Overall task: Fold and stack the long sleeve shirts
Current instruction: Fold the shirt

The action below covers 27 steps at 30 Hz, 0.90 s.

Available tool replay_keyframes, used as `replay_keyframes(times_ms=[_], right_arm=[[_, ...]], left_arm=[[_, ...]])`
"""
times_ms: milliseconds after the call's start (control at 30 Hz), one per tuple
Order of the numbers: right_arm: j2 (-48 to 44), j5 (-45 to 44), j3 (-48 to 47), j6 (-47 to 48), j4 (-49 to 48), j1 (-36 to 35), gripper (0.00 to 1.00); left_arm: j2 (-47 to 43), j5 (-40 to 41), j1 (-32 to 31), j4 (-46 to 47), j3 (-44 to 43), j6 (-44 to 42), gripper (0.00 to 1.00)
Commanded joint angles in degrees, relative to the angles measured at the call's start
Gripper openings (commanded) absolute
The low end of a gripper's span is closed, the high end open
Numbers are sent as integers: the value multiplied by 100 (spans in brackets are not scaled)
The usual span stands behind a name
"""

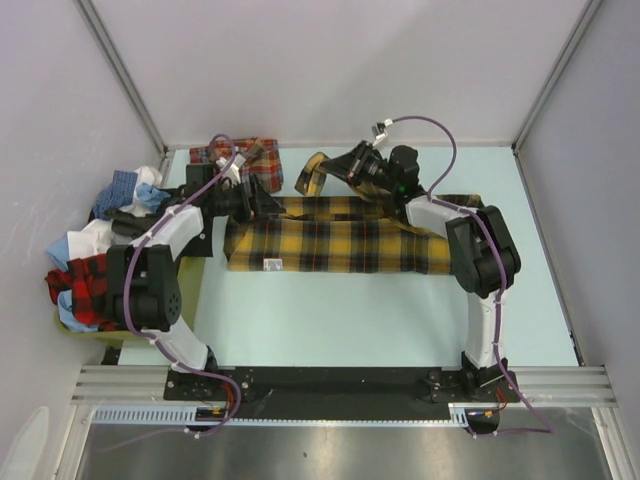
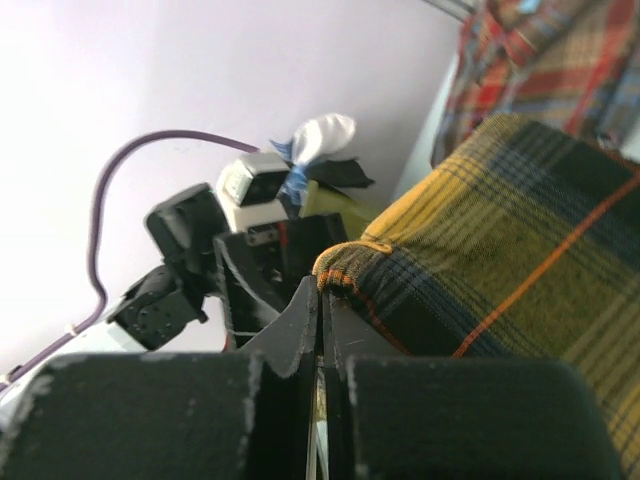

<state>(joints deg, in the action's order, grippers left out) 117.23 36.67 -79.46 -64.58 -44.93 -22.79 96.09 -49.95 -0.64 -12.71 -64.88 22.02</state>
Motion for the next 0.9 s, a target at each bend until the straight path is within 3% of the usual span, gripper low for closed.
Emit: replay_keyframes(times_ms=[0, 67, 100, 167, 300, 433, 567, 700, 867], right_arm=[[-51, -458, 281, -152, -596, -191, 0], [-42, -476, 343, -169, -605, -226, 0], [-34, -485, 370, -187, -588, -261, 0], [-42, -476, 387, -169, -570, -296, 0], [-95, -485, 510, -169, -517, -411, 0], [-121, -485, 712, -204, -587, -560, 0], [-139, -467, 818, -275, -649, -665, 0], [-262, -476, 959, -301, -667, -727, 0], [-288, -511, 1099, -389, -693, -806, 0]], left_arm=[[-47, -436, 47, 1136, 142, 1099, 92], [-21, -463, 47, 1810, 334, 1653, 93], [6, -471, 47, 2077, 432, 2326, 93], [41, -358, 29, 2526, 677, 2919, 100], [120, -252, -58, 3098, 1117, 4429, 99], [295, -111, -287, 3186, 1241, 4907, 99], [436, 20, -498, 4030, 1574, 5644, 99], [551, 109, -533, 4242, 1663, 5831, 99], [595, 188, -498, 4584, 1637, 6024, 86]])
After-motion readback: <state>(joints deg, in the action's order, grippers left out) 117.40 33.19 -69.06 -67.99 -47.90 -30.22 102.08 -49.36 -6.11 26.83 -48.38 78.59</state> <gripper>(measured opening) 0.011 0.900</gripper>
